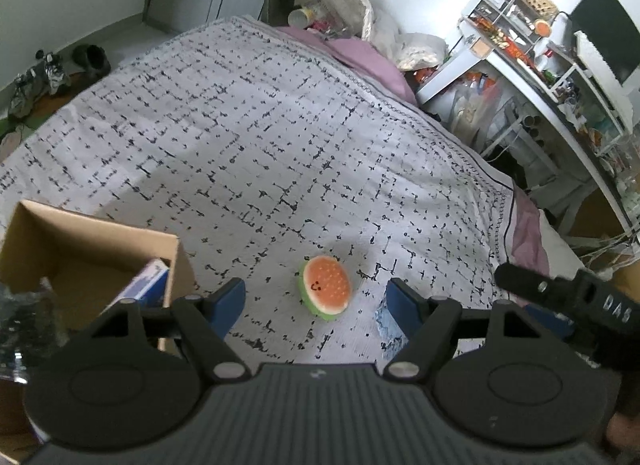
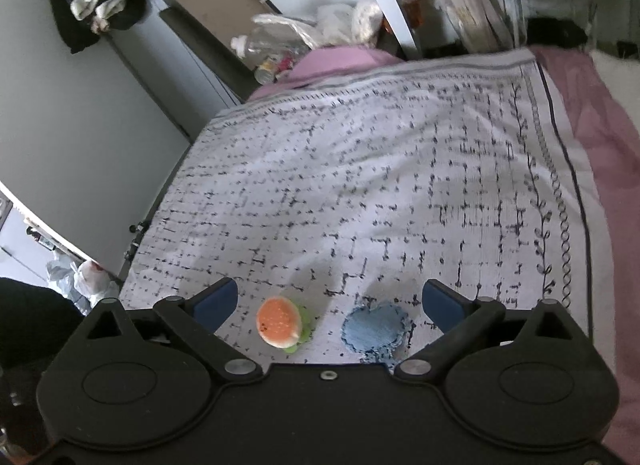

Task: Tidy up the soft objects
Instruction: 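Move both grippers back to the burger plush and blue fluffy plush, then grasp the burger plush with the left gripper while the right gripper grasps the blue plush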

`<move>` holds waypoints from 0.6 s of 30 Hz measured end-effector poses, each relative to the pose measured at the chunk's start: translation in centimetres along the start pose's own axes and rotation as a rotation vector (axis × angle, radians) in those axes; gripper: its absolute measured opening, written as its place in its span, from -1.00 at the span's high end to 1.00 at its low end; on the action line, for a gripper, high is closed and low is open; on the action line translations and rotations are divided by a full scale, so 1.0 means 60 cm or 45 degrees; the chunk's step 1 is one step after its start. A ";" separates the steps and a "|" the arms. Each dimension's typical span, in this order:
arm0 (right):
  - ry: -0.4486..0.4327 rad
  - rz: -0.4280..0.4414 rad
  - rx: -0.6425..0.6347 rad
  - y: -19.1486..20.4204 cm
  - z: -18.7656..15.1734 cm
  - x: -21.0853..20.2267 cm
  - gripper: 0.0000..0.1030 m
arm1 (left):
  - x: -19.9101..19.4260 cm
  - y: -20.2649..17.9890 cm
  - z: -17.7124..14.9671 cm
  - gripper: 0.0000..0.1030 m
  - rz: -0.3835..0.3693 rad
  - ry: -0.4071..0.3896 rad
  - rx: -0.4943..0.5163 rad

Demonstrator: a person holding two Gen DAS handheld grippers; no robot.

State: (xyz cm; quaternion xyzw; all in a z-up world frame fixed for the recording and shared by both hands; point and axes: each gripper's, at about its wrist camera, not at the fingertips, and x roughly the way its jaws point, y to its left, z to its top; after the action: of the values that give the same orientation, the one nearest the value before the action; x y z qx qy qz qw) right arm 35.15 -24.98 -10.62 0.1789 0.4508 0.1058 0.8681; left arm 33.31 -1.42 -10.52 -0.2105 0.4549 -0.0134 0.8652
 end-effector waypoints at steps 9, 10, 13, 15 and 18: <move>0.114 -0.008 0.036 -0.041 -0.019 0.070 -0.80 | 0.092 -0.006 -0.006 -0.48 0.018 0.044 -0.058; 0.127 -0.010 0.045 -0.045 -0.021 0.078 -0.78 | 0.104 -0.007 -0.008 -0.48 0.028 0.053 -0.064; 0.176 -0.020 0.066 -0.055 -0.025 0.099 -0.73 | 0.132 -0.007 -0.010 -0.48 0.030 0.077 -0.089; 0.201 -0.017 0.062 -0.054 -0.028 0.111 -0.69 | 0.148 -0.010 -0.011 -0.48 0.033 0.085 -0.091; 0.221 -0.036 0.054 -0.052 -0.030 0.128 -0.68 | 0.170 -0.013 -0.012 -0.48 0.042 0.092 -0.092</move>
State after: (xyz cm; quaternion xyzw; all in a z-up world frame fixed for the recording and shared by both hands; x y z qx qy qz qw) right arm 38.11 -24.81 -18.56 0.1809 0.5291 0.0991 0.8231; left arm 38.85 -4.60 -18.56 -0.2334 0.4896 0.0097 0.8401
